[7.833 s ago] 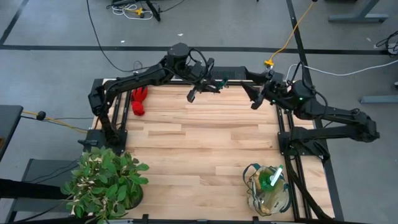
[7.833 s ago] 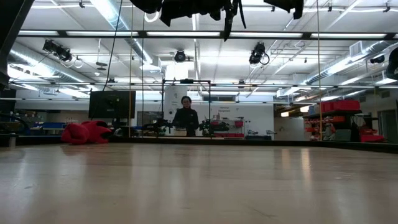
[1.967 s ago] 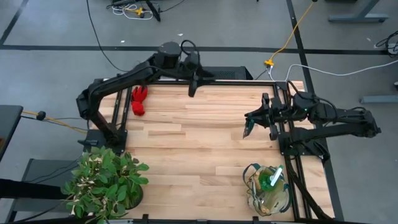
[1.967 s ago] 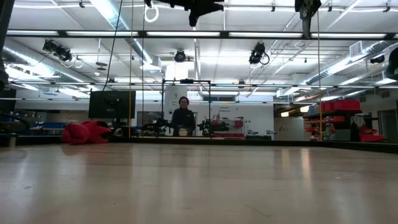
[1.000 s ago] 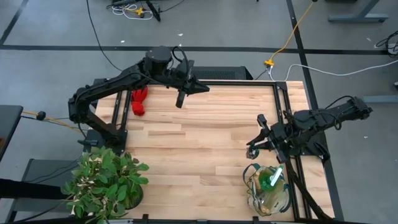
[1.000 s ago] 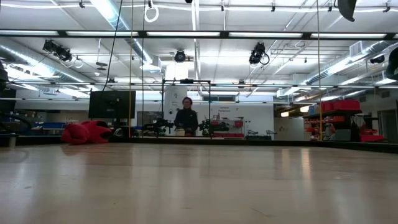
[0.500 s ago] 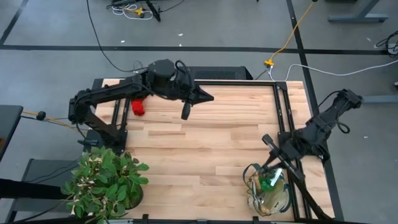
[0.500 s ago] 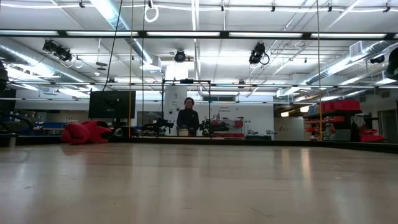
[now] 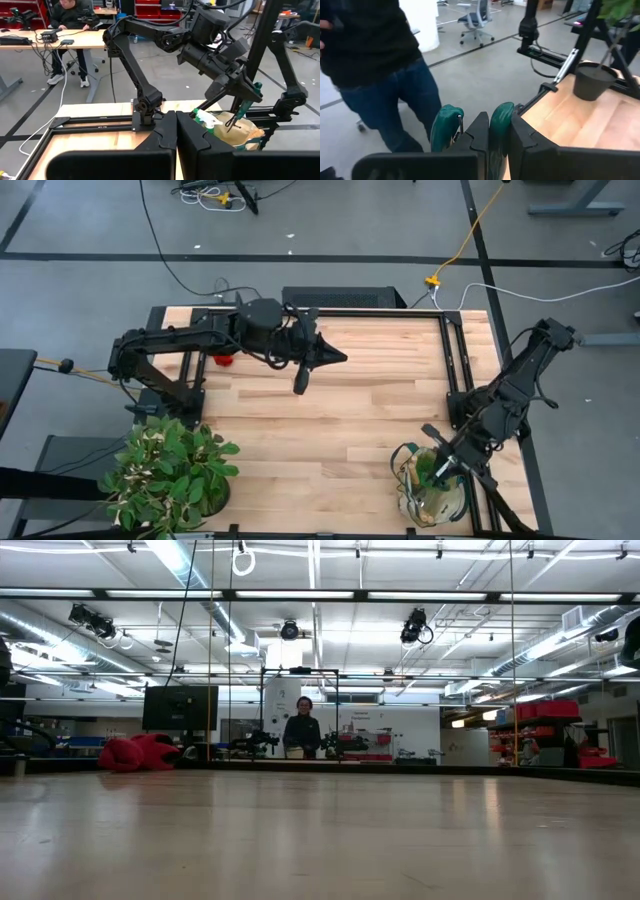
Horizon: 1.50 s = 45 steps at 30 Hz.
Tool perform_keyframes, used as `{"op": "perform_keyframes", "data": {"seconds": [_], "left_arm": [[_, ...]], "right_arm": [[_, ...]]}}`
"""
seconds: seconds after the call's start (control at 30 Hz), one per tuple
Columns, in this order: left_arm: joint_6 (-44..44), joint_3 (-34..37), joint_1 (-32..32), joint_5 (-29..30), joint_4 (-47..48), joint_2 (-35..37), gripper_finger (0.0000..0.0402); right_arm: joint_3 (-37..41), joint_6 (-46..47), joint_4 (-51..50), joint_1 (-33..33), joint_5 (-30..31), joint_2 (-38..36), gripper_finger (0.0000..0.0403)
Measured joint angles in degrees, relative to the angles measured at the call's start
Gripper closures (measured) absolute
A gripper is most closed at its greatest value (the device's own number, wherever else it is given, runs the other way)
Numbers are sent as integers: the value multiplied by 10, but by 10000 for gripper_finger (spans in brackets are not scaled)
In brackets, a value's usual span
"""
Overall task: Pick & Place Garden tools in Gardening bag
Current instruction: Put the green shear scissors into the white gardening bag
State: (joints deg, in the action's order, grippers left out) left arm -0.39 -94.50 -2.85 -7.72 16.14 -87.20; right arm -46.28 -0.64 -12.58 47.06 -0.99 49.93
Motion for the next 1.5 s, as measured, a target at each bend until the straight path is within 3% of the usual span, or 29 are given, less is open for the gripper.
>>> {"op": "perform_keyframes", "data": {"seconds": [0.63,1.33,1.5], "left_arm": [[0,0,28,52,0,0,398],[-4,0,31,53,0,0,399],[-4,0,35,53,0,0,398]], "right_arm": [[0,17,3,35,0,18,376],[1,32,22,76,-14,143,376],[46,48,85,79,-14,147,376]]}}
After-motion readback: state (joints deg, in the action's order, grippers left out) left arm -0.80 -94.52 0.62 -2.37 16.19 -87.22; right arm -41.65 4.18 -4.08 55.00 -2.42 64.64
